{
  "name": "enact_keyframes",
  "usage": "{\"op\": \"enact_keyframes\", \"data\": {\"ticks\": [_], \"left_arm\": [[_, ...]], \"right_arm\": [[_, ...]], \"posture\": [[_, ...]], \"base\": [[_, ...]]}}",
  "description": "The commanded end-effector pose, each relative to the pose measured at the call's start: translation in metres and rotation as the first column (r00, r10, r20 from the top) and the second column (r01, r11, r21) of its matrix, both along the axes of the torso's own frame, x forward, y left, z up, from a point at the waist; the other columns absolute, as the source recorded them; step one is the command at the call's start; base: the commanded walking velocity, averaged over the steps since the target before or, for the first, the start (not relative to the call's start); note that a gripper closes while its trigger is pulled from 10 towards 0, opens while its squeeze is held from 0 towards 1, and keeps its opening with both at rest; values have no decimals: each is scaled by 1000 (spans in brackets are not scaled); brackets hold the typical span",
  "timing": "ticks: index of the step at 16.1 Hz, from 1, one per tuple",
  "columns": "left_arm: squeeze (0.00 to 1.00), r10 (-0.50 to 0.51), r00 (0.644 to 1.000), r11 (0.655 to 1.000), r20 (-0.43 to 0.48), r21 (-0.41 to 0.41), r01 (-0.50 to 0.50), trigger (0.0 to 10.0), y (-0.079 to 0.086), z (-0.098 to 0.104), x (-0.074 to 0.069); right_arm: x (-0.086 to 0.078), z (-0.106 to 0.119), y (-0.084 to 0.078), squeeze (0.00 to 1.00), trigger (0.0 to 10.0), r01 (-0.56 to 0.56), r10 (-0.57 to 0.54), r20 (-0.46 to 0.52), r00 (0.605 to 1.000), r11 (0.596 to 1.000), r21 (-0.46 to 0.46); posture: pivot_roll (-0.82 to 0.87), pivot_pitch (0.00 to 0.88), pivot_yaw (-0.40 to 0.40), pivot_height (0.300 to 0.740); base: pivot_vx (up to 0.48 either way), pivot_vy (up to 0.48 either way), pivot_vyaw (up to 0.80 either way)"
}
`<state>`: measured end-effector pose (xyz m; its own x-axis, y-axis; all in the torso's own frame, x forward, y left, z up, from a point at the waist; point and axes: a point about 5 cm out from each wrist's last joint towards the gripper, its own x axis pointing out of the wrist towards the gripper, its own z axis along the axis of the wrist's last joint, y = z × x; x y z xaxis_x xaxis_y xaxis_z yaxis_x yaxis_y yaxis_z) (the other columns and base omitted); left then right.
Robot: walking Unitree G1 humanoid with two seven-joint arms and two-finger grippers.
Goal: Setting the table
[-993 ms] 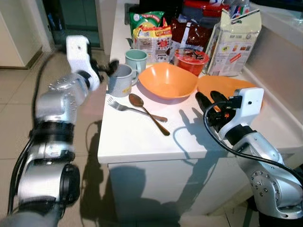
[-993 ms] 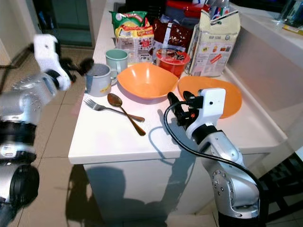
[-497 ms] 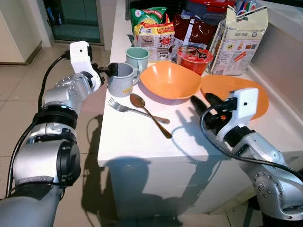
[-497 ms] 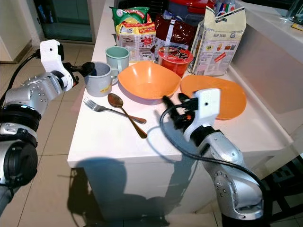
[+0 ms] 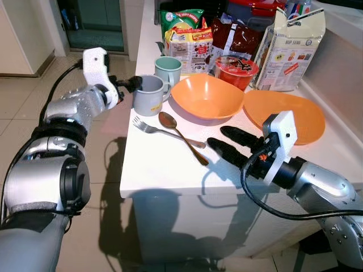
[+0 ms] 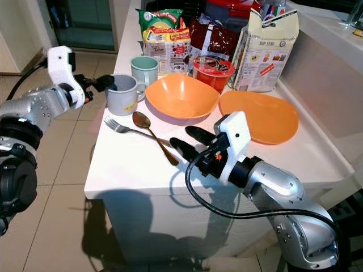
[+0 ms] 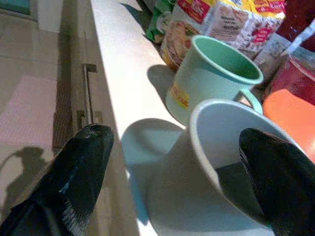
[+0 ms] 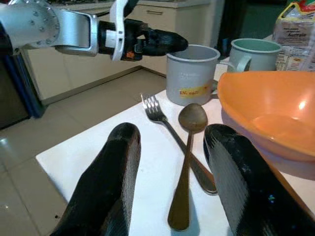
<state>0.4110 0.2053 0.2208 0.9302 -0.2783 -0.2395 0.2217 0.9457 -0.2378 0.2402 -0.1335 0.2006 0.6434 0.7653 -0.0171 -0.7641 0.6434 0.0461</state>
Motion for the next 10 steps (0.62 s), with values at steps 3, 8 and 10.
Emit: {"op": "enact_keyframes", "data": {"ticks": [3, 8, 10], "left_arm": [[0, -37, 998, 998, -58, 41, 40, 10000, -7, -6, 0], [0, -88, 993, 992, -80, 78, 94, 10000, -7, -3, -1], [0, -111, 990, 988, -83, 98, 119, 10000, -4, -2, -2]], "right_arm": [[-6, -1, 2, 0, 10000, -53, 53, -19, 998, 998, -23], [-8, -2, 1, 0, 10000, -72, 72, -23, 997, 997, -36], [-8, -3, 0, 0, 10000, -75, 74, -24, 997, 996, -41]], "posture": [[-19, 0, -79, 740], [-19, 0, -77, 740], [-15, 0, -79, 740]], "base": [[0, 0, 0], [0, 0, 0], [0, 0, 0]]}}
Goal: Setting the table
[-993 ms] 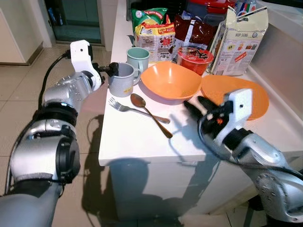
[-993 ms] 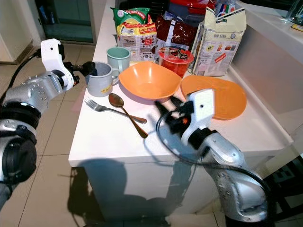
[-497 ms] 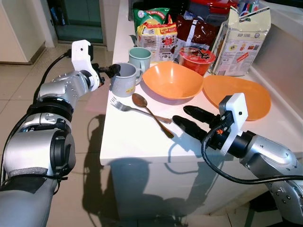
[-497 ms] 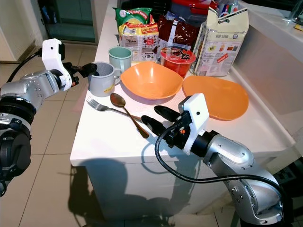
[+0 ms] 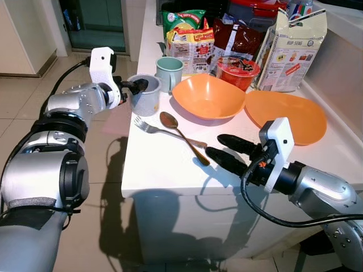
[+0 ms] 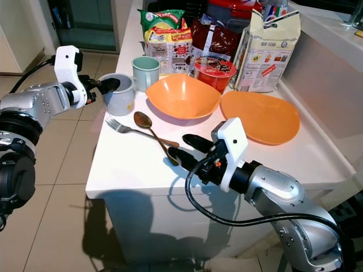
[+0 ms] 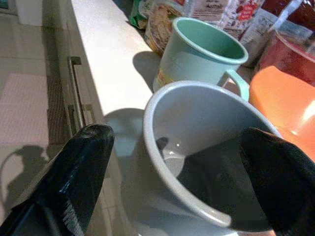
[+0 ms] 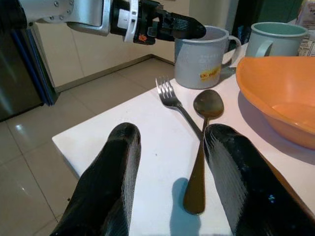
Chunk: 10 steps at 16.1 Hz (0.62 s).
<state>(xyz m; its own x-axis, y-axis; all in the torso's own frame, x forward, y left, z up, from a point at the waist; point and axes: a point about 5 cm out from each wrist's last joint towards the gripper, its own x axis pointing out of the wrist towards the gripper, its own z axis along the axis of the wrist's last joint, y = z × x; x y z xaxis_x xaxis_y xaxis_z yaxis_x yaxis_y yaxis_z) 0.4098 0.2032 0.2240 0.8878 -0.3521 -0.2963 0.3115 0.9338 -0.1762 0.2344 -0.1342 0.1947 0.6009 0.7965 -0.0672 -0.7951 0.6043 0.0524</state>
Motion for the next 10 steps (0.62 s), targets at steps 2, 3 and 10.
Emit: {"op": "enact_keyframes", "data": {"ticks": [2, 3, 10], "left_arm": [[0, -49, 998, 996, -47, 68, 52, 10000, 1, -5, -3], [0, -59, 997, 996, -51, 66, 63, 10000, 1, -5, -3], [0, -138, 988, 986, -67, 91, 143, 7882, -1, -7, -6]], "right_arm": [[-3, 3, 1, 0, 10000, -23, 24, 14, 1000, 1000, -9], [-3, 3, 1, 0, 10000, -24, 24, 15, 1000, 1000, -10], [-2, 1, 0, 0, 10000, -26, 27, 16, 1000, 999, -25]], "posture": [[-15, 0, -79, 740], [-15, 0, -79, 740], [-13, 0, -79, 740]], "base": [[0, 0, 0], [0, 0, 0], [0, 0, 0]]}}
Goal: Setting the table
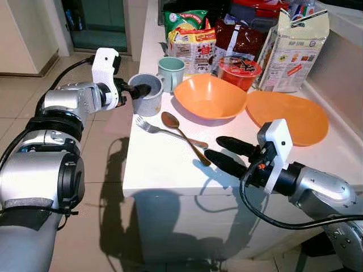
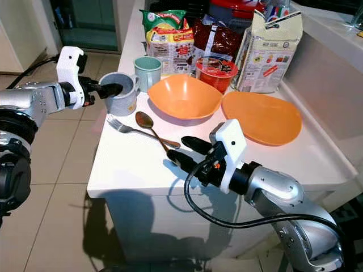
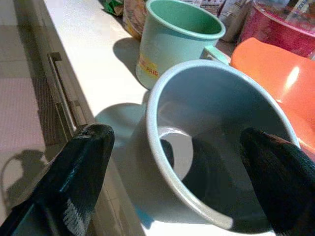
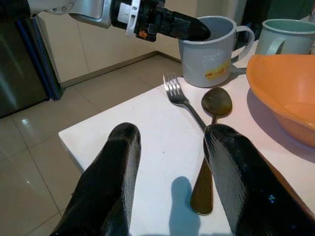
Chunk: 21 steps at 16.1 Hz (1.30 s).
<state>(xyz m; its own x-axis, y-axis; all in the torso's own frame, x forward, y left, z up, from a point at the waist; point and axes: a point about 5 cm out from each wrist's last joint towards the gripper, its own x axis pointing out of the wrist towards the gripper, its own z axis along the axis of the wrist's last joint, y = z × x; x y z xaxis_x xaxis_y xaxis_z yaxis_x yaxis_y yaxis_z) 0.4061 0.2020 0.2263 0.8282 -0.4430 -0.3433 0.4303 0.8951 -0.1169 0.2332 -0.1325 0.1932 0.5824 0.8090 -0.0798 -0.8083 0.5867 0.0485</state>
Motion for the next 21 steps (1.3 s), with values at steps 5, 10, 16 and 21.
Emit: {"op": "enact_keyframes", "data": {"ticks": [5, 10, 16, 21], "left_arm": [[0, -30, 998, 999, -61, 34, 32, 3529, 0, -16, -5], [0, -31, 998, 999, -55, 37, 33, 0, 1, -14, -5], [0, -15, 999, 1000, -39, 14, 16, 0, 5, -8, -5], [0, -22, 1000, 999, 1, -29, 22, 0, 5, 8, -4]], "right_arm": [[0, 2, -1, 0, 10000, -9, 10, 18, 1000, 1000, -17], [0, 1, -1, 0, 10000, -13, 13, 20, 1000, 1000, -22], [0, 1, -1, 0, 10000, -13, 14, 25, 1000, 1000, -23], [2, 1, 0, 0, 10000, -18, 19, 32, 999, 1000, -23]], "posture": [[-13, 0, -80, 740], [-11, 0, -82, 740], [-10, 0, -81, 740], [-4, 0, -83, 740]], "base": [[0, 0, 0], [0, 0, 0], [0, 0, 0], [0, 0, 0]]}}
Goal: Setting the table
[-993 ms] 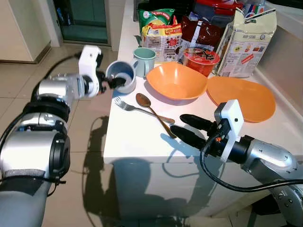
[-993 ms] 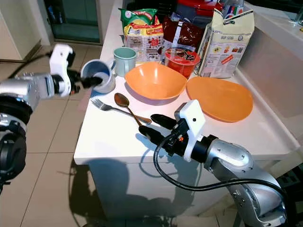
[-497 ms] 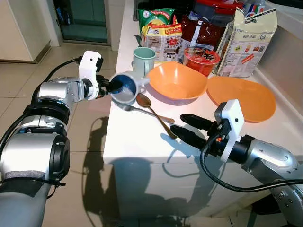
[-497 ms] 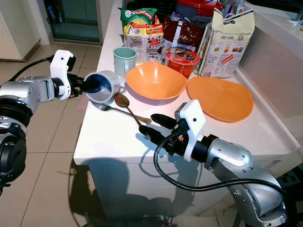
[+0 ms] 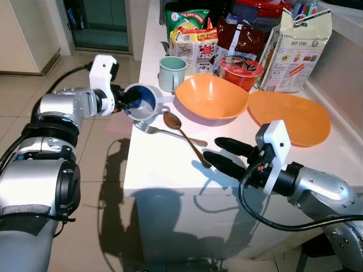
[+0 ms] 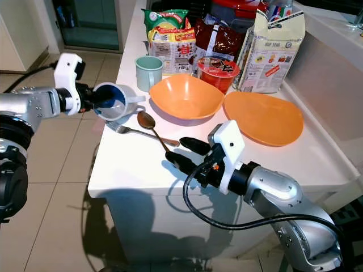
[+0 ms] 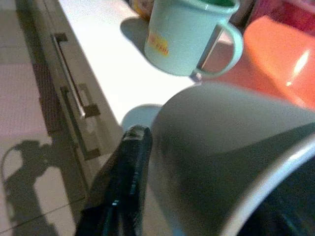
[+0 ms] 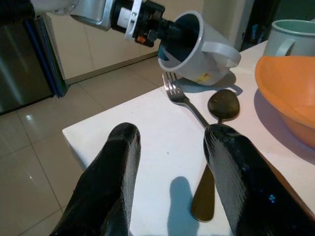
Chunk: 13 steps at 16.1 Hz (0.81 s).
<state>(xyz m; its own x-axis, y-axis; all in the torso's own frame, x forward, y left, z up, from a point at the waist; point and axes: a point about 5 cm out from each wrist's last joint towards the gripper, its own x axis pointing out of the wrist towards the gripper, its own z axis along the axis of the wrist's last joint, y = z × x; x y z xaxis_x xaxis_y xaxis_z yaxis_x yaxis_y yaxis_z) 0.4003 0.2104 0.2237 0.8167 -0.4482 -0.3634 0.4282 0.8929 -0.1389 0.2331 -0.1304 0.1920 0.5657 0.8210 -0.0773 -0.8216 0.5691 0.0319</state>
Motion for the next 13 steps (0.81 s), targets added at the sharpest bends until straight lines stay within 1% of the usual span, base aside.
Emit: {"op": "enact_keyframes", "data": {"ticks": [1, 5, 7, 8, 9, 10, 11, 12, 13], "left_arm": [[0, -25, 999, 999, 44, -27, 26, 0, -4, 16, 2], [0, -44, 997, 998, 71, -42, 47, 0, -1, 27, -2], [0, -35, 995, 998, 99, -46, 40, 0, 4, 34, -5], [0, -35, 995, 998, 99, -46, 40, 0, 4, 34, -5], [0, -5, 992, 999, 130, -52, 12, 0, 10, 41, -8], [0, 47, 985, 997, 165, -66, -37, 0, 17, 49, -11], [0, 72, 981, 996, 181, -68, -61, 0, 19, 51, -12], [0, 145, 962, 988, 231, -77, -130, 0, 26, 59, -16], [0, 228, 932, 974, 283, -73, -217, 0, 29, 66, -20]], "right_arm": [[2, 2, -2, 0, 10000, 3, -2, 19, 1000, 1000, -14], [2, 2, -1, 0, 10000, -2, 2, 25, 1000, 1000, -11], [4, 2, 1, 0, 10000, -11, 11, 27, 1000, 1000, -7], [4, 2, 1, 0, 10000, -11, 11, 27, 1000, 1000, -7], [5, 3, 4, 0, 10000, -18, 18, 31, 999, 1000, 0], [5, 3, 6, 0, 10000, -18, 18, 35, 999, 1000, 7], [5, 3, 6, 0, 10000, -16, 16, 37, 999, 1000, 10], [6, 4, 8, 0, 10000, -10, 9, 41, 999, 1000, 21], [7, 5, 10, 0, 10000, 9, -11, 50, 999, 999, 38]], "posture": [[-2, 0, -82, 740], [0, 0, -81, 740], [20, 0, -89, 740], [20, 0, -89, 740], [25, 0, -85, 740], [29, 0, -80, 740], [29, 0, -80, 740], [32, 0, -75, 740], [40, 0, -74, 740]], "base": [[0, 0, 0], [0, 0, 0], [0, 0, 0], [0, 0, 0], [0, 0, 0], [0, 0, 0], [0, 0, 0], [0, 0, 0], [0, 0, 0]]}}
